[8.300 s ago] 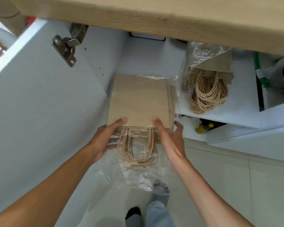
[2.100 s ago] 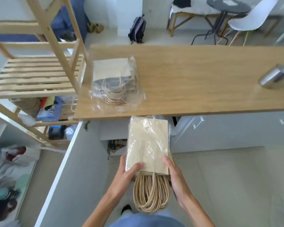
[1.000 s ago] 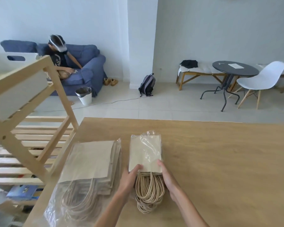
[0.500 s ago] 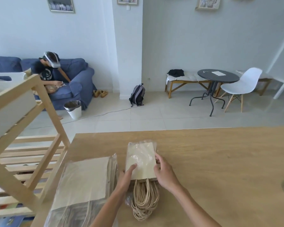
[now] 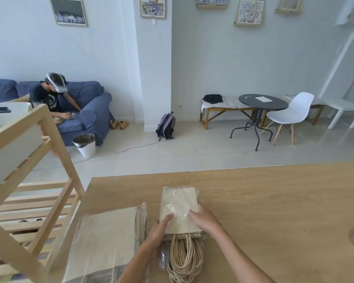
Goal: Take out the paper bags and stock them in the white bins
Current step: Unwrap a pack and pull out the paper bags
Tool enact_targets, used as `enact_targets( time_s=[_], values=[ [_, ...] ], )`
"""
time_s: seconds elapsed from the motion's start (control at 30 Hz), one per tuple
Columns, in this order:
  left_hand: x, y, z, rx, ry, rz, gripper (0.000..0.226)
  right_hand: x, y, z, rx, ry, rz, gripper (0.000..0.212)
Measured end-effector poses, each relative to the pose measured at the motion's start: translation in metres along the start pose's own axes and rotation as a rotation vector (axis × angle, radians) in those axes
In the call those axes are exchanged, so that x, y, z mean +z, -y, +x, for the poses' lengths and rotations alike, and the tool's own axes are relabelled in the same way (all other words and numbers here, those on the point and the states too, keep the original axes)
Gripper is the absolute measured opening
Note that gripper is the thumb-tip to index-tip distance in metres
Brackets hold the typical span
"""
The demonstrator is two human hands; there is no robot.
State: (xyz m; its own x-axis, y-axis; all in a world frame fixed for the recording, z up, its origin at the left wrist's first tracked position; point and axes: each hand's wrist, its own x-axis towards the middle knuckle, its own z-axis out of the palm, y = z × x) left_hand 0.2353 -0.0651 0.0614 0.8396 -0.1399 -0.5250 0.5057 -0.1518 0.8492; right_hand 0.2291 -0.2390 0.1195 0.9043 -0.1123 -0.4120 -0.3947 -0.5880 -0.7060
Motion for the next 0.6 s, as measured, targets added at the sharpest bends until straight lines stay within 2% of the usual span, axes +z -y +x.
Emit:
enact_targets(
  time_s=[0.13,0.23,0.27,0.4,0.47,0.6],
  values=[
    [0.000,-0.003,-0.004,-0.021,0.029,-0.028,0.090,0.003,0.006,0.000,-0.023,-0.018,-0.002,0.034],
    [0.001,-0.002,0.000,-0.017,0.022,-0.043,0.092,0.000,0.013,0.002,-0.049,-0.030,0.077,0.046],
    [0.001,-0.003,0.000,-0.011,0.024,-0.047,0.091,-0.001,0.013,0.004,-0.047,-0.042,0.123,0.045],
    [-0.003,-0.007,-0.003,-0.012,0.038,-0.092,0.069,-0.003,0.013,0.012,0.104,-0.007,0.375,0.018],
    [-0.005,-0.007,-0.004,-0.022,0.054,-0.125,0.057,0.002,0.013,0.013,0.195,0.076,0.435,0.026],
    [-0.011,-0.009,-0.005,0.009,0.034,-0.155,0.055,0.018,0.014,0.017,0.318,0.193,0.486,0.044]
  ],
)
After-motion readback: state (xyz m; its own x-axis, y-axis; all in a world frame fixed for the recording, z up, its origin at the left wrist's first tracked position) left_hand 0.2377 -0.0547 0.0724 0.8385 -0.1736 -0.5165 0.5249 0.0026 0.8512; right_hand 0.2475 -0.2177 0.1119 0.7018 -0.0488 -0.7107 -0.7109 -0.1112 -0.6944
